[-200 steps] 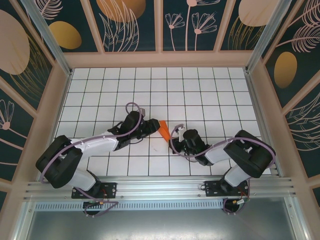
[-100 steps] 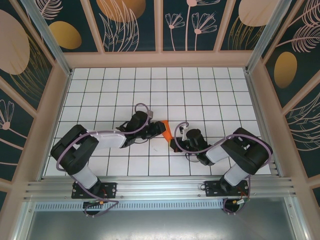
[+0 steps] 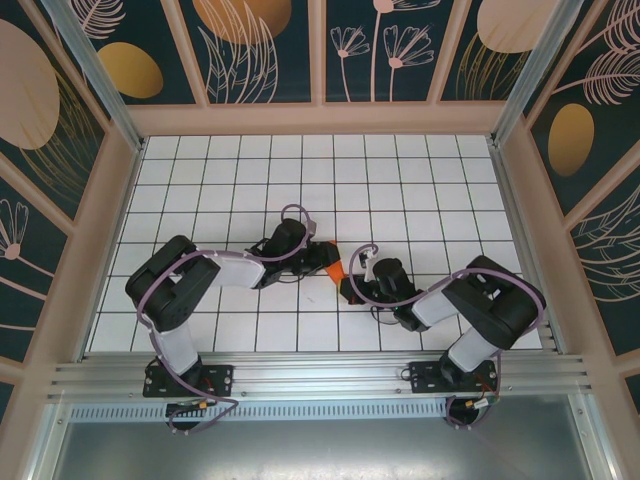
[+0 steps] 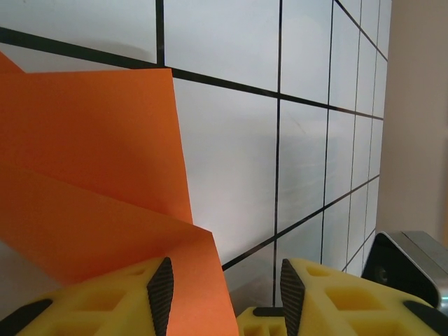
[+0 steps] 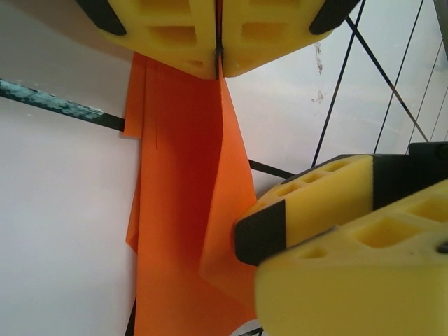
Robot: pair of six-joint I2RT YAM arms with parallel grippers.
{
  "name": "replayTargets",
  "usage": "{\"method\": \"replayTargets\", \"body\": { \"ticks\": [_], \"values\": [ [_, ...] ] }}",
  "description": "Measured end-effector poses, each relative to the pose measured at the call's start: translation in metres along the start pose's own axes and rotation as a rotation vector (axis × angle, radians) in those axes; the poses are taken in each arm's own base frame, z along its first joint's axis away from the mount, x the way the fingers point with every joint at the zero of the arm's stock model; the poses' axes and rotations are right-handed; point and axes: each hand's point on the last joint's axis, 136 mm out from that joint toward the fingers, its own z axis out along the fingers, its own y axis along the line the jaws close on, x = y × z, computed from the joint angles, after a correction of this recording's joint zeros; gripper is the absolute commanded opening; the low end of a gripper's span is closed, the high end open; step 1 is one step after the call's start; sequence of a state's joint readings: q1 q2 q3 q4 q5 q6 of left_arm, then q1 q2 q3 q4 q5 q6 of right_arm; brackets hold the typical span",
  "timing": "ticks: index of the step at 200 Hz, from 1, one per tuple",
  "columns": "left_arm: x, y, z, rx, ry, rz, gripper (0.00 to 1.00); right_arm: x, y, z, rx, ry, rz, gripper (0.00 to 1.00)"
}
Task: Fold a paper plane with a square sheet of paper (pick it up from the middle)
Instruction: Fold the wing for the fifth time at the center of the table.
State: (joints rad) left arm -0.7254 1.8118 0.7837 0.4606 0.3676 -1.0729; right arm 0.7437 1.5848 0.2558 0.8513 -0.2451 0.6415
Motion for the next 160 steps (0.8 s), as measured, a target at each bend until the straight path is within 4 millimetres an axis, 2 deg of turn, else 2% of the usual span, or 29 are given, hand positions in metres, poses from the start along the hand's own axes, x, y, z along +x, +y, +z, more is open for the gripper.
{"method": "replayTargets", "body": {
  "ticks": [26,84,121,160],
  "values": [
    [0.001,0.004,0.002,-0.008,0.004,0.003,0.47,0.000,0.005,-0.001,-0.001,0.028,0.006,0.24],
    [0.002,0.005,0.004,-0.011,0.010,0.020,0.47,-0.001,0.009,-0.007,0.058,0.104,0.026,0.26],
    [-0.002,-0.001,0.004,-0.002,0.006,0.039,0.47,-0.004,0.012,-0.006,0.091,0.145,0.030,0.23],
    [-0.001,-0.003,0.004,0.002,0.016,0.047,0.47,0.002,0.002,-0.009,0.150,0.182,0.036,0.14]
  ]
}}
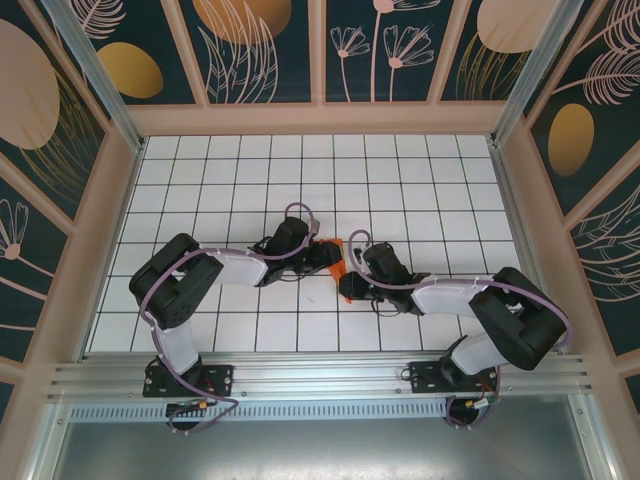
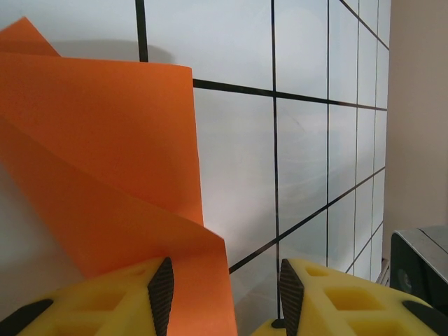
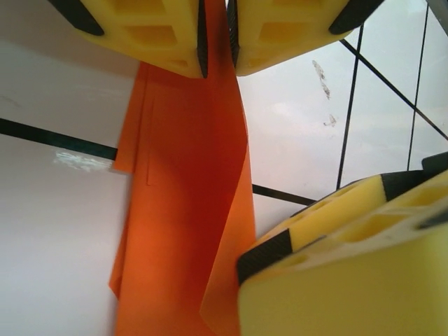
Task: Fold a paper plane with a square sheet of paper (pick it up from the middle)
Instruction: Fold the wing for the fifth time at the center of the table.
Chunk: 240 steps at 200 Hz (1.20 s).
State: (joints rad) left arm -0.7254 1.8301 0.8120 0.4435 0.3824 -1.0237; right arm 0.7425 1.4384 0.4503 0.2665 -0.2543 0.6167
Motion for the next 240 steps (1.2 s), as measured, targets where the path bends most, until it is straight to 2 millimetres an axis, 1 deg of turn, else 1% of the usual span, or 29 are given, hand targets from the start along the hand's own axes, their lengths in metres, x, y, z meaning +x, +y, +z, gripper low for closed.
{"method": "replayTargets", "body": {
  "ticks": [31,43,68,86,96,118,137,156,181,206,240],
  "values": [
    [0.001,0.000,0.000,0.000,0.004,0.002,0.48,0.000,-0.004,0.000,0.019,0.002,0.002,0.05],
    [0.001,0.000,0.000,0.000,0.004,0.002,0.49,0.000,-0.005,-0.001,0.017,0.001,0.008,0.04],
    [0.000,-0.004,-0.003,0.005,0.000,0.011,0.54,-0.001,-0.007,-0.002,-0.018,-0.005,0.038,0.02],
    [-0.005,-0.017,-0.012,0.027,-0.018,0.030,0.59,0.000,-0.013,-0.004,-0.050,-0.010,0.076,0.01],
    [-0.009,-0.026,-0.019,0.044,-0.040,0.041,0.60,0.001,-0.015,-0.005,-0.067,-0.014,0.100,0.01],
    [-0.020,-0.049,-0.043,0.091,-0.114,0.069,0.61,0.004,-0.019,-0.008,-0.101,-0.020,0.142,0.01],
    [-0.026,-0.059,-0.053,0.112,-0.157,0.082,0.59,0.004,-0.019,-0.010,-0.125,-0.023,0.167,0.00],
    [-0.027,-0.058,-0.051,0.111,-0.159,0.081,0.55,0.003,-0.018,-0.011,-0.140,-0.021,0.190,0.00],
    [-0.021,-0.052,-0.042,0.116,-0.126,0.072,0.52,0.002,-0.019,-0.010,-0.148,-0.018,0.218,0.00],
    [-0.015,-0.048,-0.033,0.134,-0.088,0.070,0.53,0.005,-0.023,-0.008,-0.148,0.002,0.249,0.00],
    [-0.009,-0.046,-0.024,0.164,-0.053,0.064,0.55,0.005,-0.023,-0.007,-0.160,0.012,0.274,0.00]
  ]
}}
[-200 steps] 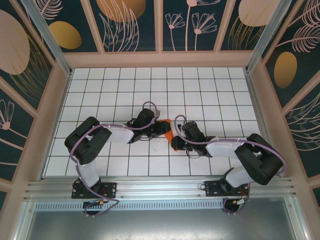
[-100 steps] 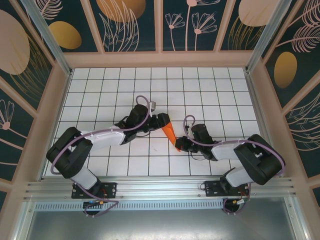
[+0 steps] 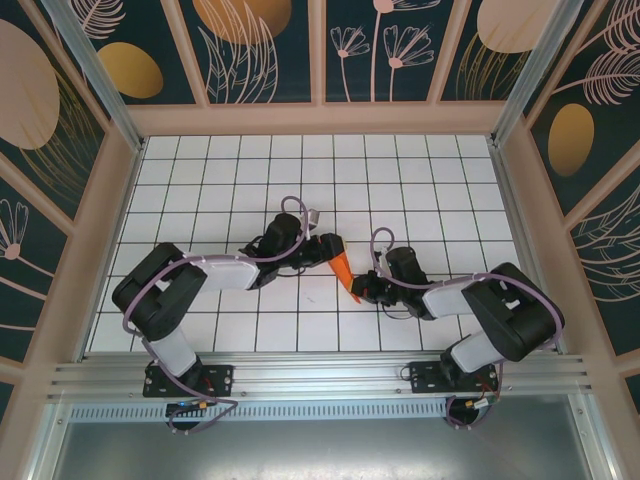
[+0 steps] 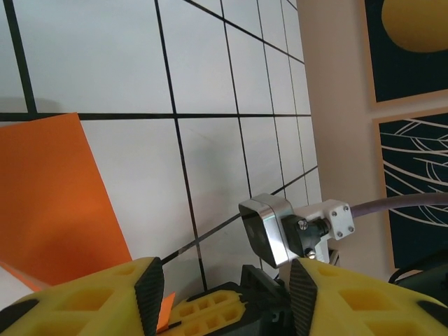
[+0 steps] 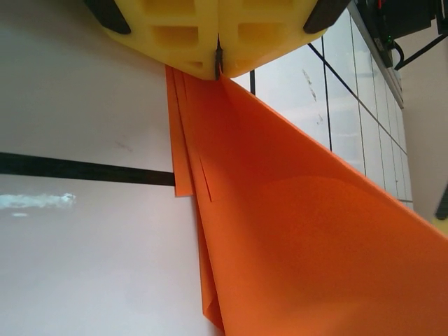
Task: Fold a paper plane with a square sheet of paper (pick it up from the middle)
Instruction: Fold the wing for the fifth time at the center of the table.
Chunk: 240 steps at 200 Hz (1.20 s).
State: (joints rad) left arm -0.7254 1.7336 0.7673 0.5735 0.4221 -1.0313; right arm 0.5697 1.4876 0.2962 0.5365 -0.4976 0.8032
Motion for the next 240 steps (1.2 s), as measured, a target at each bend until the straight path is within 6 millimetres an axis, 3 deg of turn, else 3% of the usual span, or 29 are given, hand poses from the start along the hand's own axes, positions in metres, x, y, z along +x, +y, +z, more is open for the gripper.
{"method": "replayTargets", "body": {
  "ticks": [39,79,132,165,193,240],
  "values": [
    [0.007,0.008,0.003,0.016,0.015,-0.022,0.56,-0.001,0.000,0.000,-0.004,0.002,0.019,0.00],
    [0.007,0.002,0.000,0.050,0.002,-0.007,0.59,-0.001,0.000,0.000,-0.009,0.008,0.026,0.00],
    [0.013,-0.010,-0.014,0.097,-0.003,0.016,0.50,0.000,0.000,0.001,-0.018,0.024,0.039,0.00],
    [0.030,-0.013,-0.007,0.124,0.046,0.030,0.46,0.000,0.000,0.001,-0.020,0.028,0.044,0.00],
    [0.040,0.004,0.003,0.092,0.077,0.014,0.48,-0.001,-0.001,0.001,-0.023,0.030,0.056,0.00],
    [0.036,0.007,0.012,0.080,0.069,0.008,0.50,-0.001,-0.001,0.000,-0.029,0.036,0.066,0.00]
  ]
}}
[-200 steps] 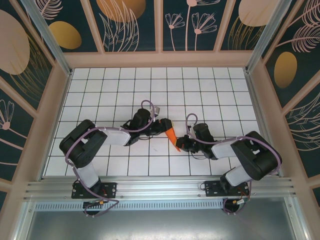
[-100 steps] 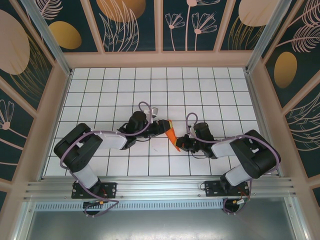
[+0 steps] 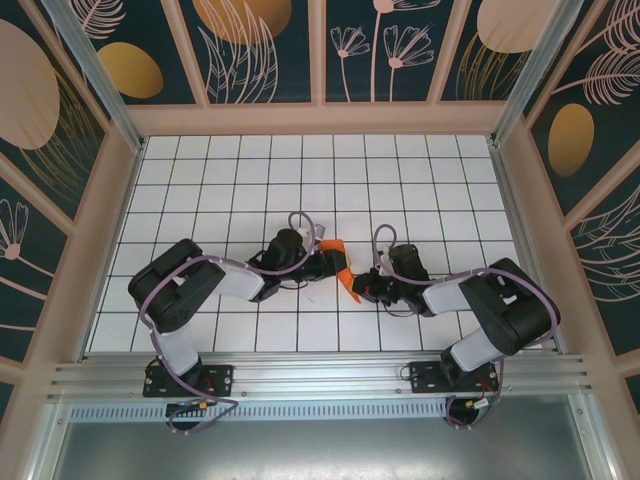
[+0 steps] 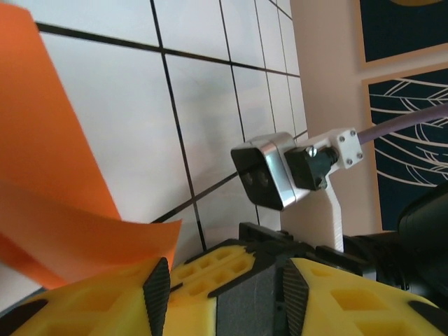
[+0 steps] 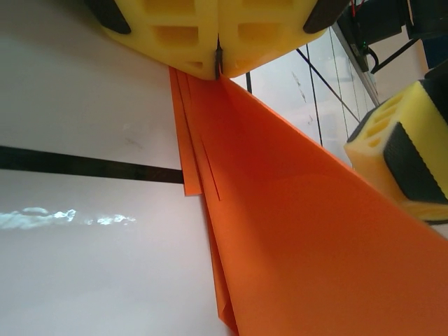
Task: Fold a paper plane with a square sheet of paper (pick it up from the middle)
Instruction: Fold the wing for the fifth time at the center of the table.
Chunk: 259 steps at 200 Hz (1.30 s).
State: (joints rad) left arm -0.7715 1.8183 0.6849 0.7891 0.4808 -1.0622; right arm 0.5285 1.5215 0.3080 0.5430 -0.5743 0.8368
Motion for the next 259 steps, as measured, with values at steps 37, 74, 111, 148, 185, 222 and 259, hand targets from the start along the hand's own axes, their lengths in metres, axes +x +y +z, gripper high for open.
{"method": "replayTargets", "body": {
  "ticks": [37,74,111,148,185,222,259],
  "values": [
    [-0.010,0.003,0.011,-0.010,-0.019,0.008,0.50,0.000,0.000,0.000,-0.003,0.005,0.004,0.00],
    [-0.010,0.014,0.015,-0.040,-0.028,0.006,0.50,0.000,0.000,0.000,-0.007,0.008,0.005,0.00],
    [-0.014,0.016,0.021,-0.046,-0.034,0.035,0.51,0.000,0.000,0.000,-0.010,0.011,0.007,0.00],
    [-0.015,0.023,0.024,-0.065,-0.037,0.040,0.51,0.000,0.000,0.000,-0.013,0.013,0.007,0.01],
    [-0.014,0.029,0.027,-0.076,-0.036,0.045,0.50,0.000,0.001,0.000,-0.013,0.014,0.008,0.03],
    [-0.015,0.031,0.032,-0.079,-0.033,0.045,0.50,0.000,0.001,0.000,-0.005,0.017,0.014,0.08],
    [-0.017,0.031,0.036,-0.074,-0.036,0.047,0.49,-0.007,0.006,-0.006,0.022,-0.009,0.004,0.20]
  ]
}}
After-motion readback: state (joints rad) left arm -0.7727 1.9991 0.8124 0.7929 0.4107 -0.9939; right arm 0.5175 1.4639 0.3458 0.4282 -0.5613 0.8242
